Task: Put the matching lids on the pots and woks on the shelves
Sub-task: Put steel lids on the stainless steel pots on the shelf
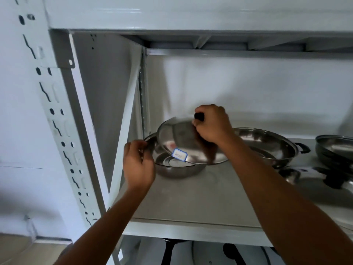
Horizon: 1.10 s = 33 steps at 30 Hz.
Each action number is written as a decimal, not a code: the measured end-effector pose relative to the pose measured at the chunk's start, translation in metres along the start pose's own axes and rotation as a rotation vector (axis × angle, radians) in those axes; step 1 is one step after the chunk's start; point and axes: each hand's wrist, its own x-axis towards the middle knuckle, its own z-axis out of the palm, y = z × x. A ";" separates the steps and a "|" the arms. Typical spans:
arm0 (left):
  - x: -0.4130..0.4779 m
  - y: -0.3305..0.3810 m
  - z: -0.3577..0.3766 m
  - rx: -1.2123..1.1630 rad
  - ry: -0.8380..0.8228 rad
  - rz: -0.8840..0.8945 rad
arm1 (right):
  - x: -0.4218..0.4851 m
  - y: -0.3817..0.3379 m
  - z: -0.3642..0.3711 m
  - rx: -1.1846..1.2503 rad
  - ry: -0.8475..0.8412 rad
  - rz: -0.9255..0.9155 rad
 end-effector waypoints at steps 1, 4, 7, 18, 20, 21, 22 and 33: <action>0.008 0.001 0.002 -0.029 0.044 -0.072 | 0.003 -0.005 0.010 -0.005 -0.022 -0.019; 0.034 -0.005 0.008 -0.095 0.076 -0.230 | 0.011 -0.014 0.037 -0.017 -0.083 -0.056; 0.051 -0.008 0.009 -0.081 0.037 -0.330 | 0.014 -0.020 0.056 -0.016 -0.111 -0.094; 0.062 -0.009 0.022 0.149 -0.193 -0.229 | 0.015 -0.012 0.089 -0.054 -0.121 -0.124; 0.061 -0.009 0.023 0.151 -0.203 -0.238 | 0.016 -0.014 0.090 -0.064 -0.128 -0.125; 0.060 -0.008 0.023 0.153 -0.208 -0.240 | 0.016 -0.014 0.090 -0.066 -0.136 -0.125; 0.060 -0.010 0.023 0.155 -0.209 -0.238 | 0.016 -0.014 0.090 -0.066 -0.141 -0.125; 0.050 -0.009 0.027 0.223 -0.207 -0.135 | 0.007 -0.010 0.102 -0.059 -0.037 -0.112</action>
